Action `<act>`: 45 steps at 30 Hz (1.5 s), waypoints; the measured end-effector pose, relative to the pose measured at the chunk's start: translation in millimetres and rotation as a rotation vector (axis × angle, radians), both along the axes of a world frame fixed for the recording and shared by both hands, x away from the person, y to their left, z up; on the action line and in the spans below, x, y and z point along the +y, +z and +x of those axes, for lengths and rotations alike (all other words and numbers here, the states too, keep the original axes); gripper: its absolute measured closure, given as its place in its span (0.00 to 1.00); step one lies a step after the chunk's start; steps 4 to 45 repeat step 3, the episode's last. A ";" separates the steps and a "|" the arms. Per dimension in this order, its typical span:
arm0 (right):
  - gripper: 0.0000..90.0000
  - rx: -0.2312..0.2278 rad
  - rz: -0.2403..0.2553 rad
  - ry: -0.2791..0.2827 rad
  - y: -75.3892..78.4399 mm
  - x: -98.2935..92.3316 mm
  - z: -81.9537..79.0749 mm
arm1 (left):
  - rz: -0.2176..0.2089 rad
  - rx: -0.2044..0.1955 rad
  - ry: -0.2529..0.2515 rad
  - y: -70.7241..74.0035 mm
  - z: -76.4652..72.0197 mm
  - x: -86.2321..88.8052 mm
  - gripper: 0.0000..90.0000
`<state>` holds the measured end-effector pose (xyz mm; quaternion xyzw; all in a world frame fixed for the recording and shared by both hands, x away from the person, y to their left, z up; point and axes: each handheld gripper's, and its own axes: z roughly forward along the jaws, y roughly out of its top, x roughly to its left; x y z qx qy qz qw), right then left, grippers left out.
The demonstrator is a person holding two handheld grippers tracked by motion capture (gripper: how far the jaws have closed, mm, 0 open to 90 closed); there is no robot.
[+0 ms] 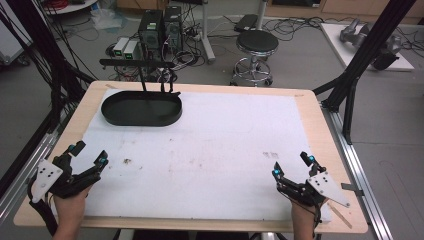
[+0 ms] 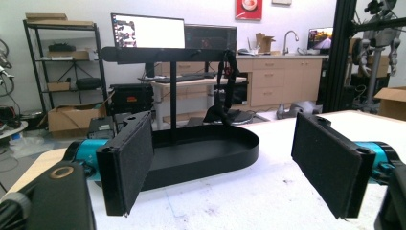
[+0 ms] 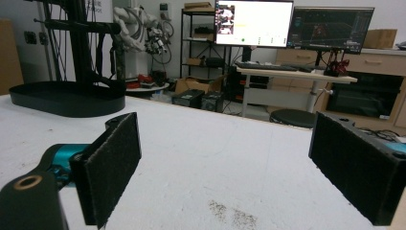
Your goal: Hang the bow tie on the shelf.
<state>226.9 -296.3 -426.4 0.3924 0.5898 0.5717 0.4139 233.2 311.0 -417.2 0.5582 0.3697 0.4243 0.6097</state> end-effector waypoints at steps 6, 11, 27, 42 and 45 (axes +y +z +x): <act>0.11 -0.004 -0.002 -0.001 0.2 -0.6 0.2 | -0.001 0.000 -0.001 0.1 0.3 -0.8 0.25; 0.11 -0.004 -0.002 -0.001 0.2 -0.6 0.2 | -0.001 0.000 -0.001 0.1 0.3 -0.8 0.25; 0.11 -0.004 -0.002 -0.001 0.2 -0.6 0.2 | -0.001 0.000 -0.001 0.1 0.3 -0.8 0.25; 0.11 -0.004 -0.002 -0.001 0.2 -0.6 0.2 | -0.001 0.000 -0.001 0.1 0.3 -0.8 0.25; 0.11 -0.004 -0.002 -0.001 0.2 -0.6 0.2 | -0.001 0.000 -0.001 0.1 0.3 -0.8 0.25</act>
